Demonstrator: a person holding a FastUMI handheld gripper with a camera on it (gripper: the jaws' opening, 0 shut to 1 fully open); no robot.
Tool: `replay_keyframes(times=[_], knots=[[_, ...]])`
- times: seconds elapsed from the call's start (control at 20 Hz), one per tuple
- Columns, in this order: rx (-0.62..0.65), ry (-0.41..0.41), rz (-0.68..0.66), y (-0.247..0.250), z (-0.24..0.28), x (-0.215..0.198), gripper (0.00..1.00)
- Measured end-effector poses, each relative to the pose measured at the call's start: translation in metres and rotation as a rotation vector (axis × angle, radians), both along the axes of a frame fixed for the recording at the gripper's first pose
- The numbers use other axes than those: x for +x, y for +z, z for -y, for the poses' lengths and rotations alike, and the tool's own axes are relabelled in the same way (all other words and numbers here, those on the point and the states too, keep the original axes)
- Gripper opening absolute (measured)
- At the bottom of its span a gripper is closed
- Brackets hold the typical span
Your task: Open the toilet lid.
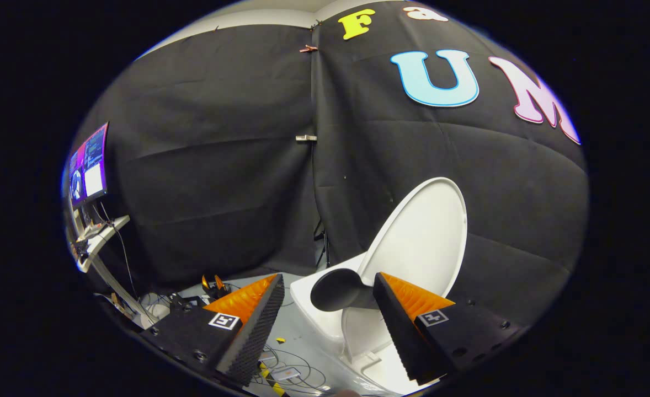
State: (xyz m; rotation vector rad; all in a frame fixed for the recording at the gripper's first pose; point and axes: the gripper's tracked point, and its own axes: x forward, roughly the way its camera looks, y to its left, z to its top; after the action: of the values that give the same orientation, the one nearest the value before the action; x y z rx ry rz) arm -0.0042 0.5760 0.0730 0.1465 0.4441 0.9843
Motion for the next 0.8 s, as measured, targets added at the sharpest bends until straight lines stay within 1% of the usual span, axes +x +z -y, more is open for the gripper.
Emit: replay_keyframes(times=[0.15,0.3,0.35,0.55,0.8], knots=[[0.078,-0.015,0.016,0.025,0.003,0.007,1.0],[0.137,-0.03,-0.013,0.04,0.011,0.012,1.0],[0.155,-0.048,-0.017,0.046,0.018,0.017,1.0],[0.205,-0.124,0.016,0.065,0.057,0.037,0.99],[0.204,-0.197,0.052,0.069,0.119,0.054,0.99]])
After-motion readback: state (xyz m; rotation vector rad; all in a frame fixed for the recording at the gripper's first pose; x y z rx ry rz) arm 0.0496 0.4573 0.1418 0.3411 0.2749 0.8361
